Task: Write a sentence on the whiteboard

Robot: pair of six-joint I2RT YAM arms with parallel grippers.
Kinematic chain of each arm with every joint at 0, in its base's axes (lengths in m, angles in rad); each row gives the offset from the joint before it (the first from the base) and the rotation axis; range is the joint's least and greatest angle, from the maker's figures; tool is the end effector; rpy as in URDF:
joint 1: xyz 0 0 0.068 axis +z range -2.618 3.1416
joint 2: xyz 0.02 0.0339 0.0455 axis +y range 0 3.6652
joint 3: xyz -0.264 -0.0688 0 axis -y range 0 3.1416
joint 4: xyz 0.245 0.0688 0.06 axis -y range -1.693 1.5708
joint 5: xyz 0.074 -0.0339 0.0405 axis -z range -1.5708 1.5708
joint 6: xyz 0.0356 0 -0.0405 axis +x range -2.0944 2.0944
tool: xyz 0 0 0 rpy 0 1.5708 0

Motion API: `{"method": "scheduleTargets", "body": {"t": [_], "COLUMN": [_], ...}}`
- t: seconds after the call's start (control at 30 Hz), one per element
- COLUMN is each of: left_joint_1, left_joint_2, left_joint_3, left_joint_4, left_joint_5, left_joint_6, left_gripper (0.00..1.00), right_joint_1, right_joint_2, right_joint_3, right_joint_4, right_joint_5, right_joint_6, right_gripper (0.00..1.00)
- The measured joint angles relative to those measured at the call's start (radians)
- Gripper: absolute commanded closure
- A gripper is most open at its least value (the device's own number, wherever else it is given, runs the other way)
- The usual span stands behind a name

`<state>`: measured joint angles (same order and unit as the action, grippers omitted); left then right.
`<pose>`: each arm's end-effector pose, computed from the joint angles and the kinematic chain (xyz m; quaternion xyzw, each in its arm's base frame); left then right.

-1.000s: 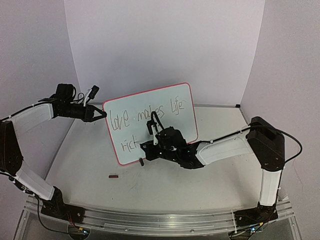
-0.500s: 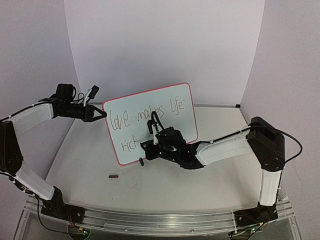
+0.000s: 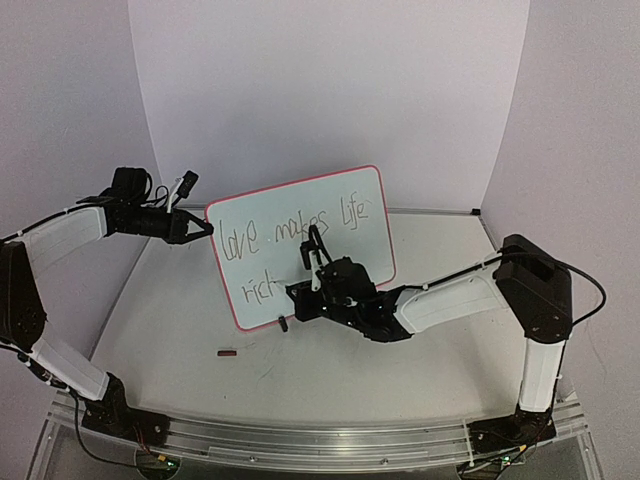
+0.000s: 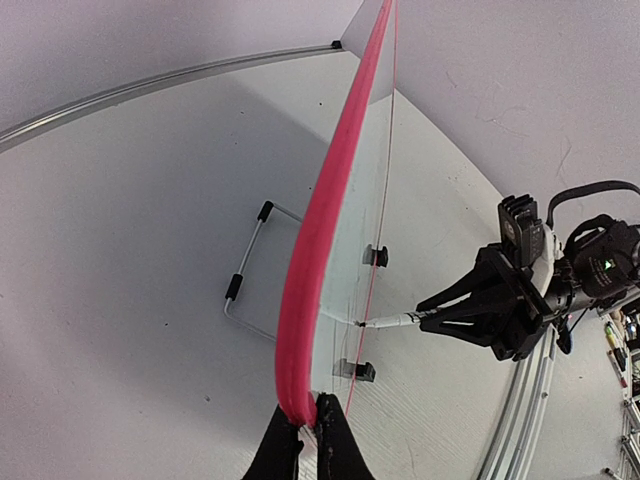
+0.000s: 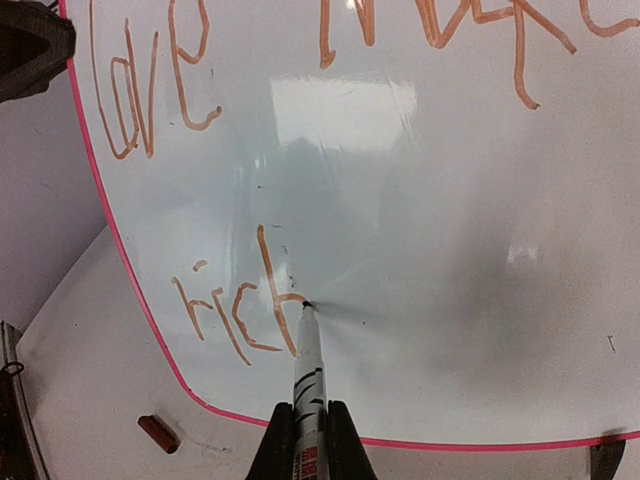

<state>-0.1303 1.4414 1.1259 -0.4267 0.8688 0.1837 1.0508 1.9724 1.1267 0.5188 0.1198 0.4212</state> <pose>0.3028 -0.0671 0.2908 0.2972 0.7937 -0.3754 0.3753 0.2194 0.3746 0.1778 -0.2180 0.7822 0.3544 0.4637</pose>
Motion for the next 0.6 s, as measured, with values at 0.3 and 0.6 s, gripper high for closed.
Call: {"method": "scheduleTargets", "body": {"t": [0.3, 0.6], "left_joint_1": [0.0, 0.0], "left_joint_2": [0.0, 0.0], "left_joint_3": [0.0, 0.0], "left_joint_4": [0.0, 0.0], "left_joint_5": [0.0, 0.001], "left_joint_6": [0.0, 0.0], "left_gripper": [1.0, 1.0], "right_joint_1": [0.0, 0.0], "right_joint_2": [0.0, -0.004], "right_joint_3": [-0.022, -0.049], "right_joint_4": [0.003, -0.004], "right_joint_5": [-0.015, -0.031], "right_joint_6": [0.022, 0.033], "right_gripper": [1.0, 1.0]}}
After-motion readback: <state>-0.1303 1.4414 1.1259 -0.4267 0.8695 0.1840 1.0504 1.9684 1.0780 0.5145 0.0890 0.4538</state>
